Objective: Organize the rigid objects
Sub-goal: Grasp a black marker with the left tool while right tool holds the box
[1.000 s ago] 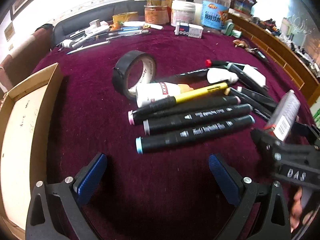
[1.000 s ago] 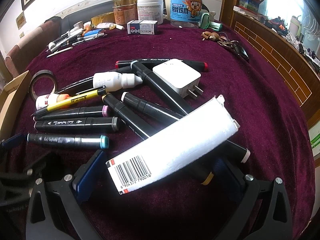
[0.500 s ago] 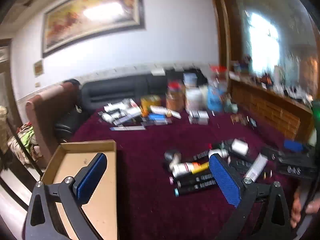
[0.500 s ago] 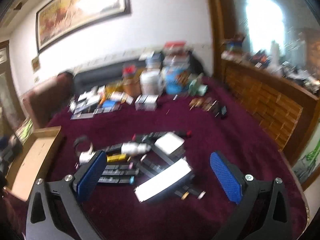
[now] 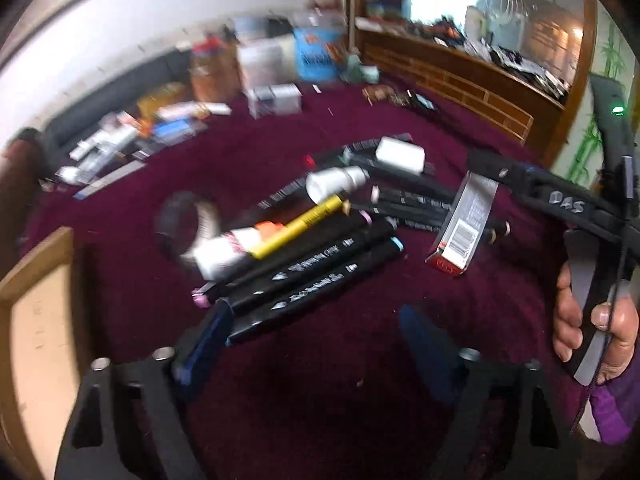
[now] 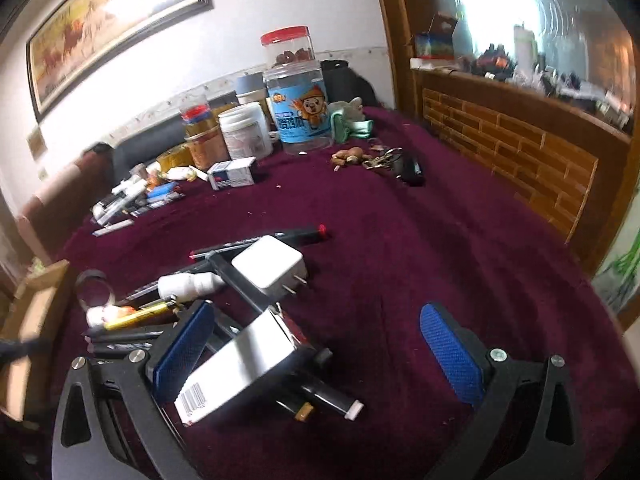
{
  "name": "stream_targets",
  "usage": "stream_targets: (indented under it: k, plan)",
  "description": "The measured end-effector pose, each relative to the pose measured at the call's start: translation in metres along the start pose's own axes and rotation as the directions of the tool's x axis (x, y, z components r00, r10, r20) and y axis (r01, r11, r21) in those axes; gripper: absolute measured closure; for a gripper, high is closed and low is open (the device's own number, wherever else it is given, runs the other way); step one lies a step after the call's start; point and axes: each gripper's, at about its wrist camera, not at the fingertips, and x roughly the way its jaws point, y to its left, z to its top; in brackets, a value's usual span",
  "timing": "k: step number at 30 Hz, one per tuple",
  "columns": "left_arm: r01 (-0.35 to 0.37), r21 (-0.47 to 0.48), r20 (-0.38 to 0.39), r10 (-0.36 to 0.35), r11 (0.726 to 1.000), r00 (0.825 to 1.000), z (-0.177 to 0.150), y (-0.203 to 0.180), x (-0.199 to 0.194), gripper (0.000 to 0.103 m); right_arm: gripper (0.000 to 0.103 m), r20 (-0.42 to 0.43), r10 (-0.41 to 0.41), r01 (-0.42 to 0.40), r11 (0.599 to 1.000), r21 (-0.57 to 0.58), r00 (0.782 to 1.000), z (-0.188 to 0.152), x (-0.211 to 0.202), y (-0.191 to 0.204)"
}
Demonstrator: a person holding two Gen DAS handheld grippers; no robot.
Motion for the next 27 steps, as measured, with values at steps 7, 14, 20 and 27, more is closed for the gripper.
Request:
stream_targets:
  k: [7,14,20,27]
  plan:
    - [0.08,0.006,-0.057,-0.08,0.997,0.995,0.012,0.01,0.025,0.022,0.0,-0.031,0.024,-0.025,0.999,-0.026,0.999,-0.005,0.004,0.007]
    - [0.224,0.07,-0.157,-0.211,0.972,0.965,-0.007,-0.027,0.018,0.032,0.0,-0.071,0.056,-0.055,0.998,0.019,0.996,-0.005,0.01,0.0]
    - [0.179,0.041,-0.13,-0.172,0.983,0.976,-0.005,-0.017,0.01,0.032,0.0,-0.09,0.068,-0.063,0.996,0.057,0.994,-0.004,0.014,-0.006]
    - [0.255,0.067,-0.103,-0.248,0.965,0.963,-0.015,-0.059,-0.006,0.032,0.0,-0.1,0.072,-0.066,0.996,0.056,0.992,-0.004,0.015,-0.006]
